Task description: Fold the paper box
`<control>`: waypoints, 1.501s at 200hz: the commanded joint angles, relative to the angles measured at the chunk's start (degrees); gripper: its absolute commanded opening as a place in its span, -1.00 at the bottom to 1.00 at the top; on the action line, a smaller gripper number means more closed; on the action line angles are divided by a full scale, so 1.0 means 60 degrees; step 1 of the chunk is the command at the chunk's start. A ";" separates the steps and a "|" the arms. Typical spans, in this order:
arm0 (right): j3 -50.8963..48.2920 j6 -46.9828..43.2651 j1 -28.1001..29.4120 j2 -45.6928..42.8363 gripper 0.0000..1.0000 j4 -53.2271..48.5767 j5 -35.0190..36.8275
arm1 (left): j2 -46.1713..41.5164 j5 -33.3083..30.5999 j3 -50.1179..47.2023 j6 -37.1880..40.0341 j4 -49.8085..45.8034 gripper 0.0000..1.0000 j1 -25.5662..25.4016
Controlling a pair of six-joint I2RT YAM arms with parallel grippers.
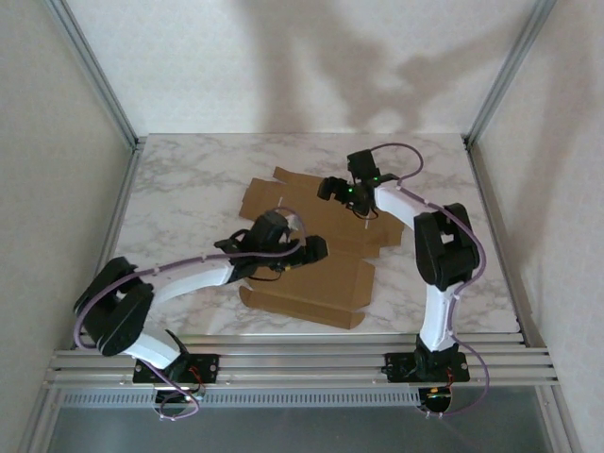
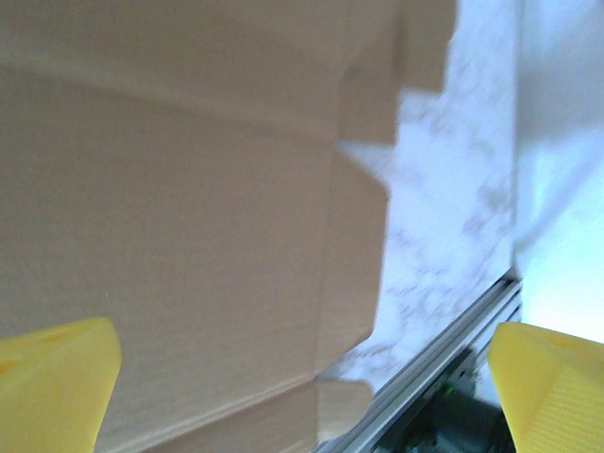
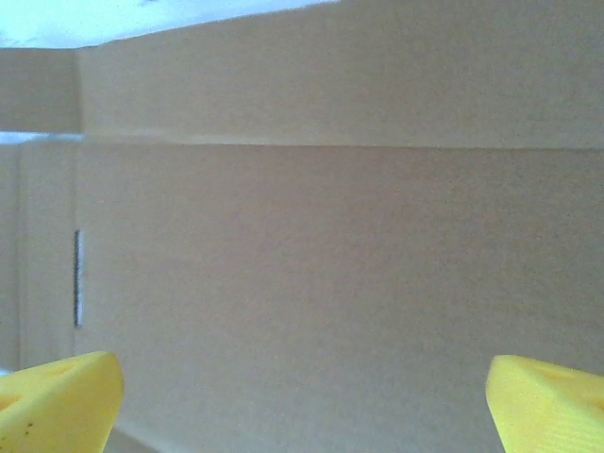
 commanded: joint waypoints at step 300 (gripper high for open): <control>-0.5599 -0.1029 0.0616 -0.6222 0.98 0.0597 -0.1663 | 0.6988 0.1759 0.7799 0.6544 -0.4735 0.40 0.6220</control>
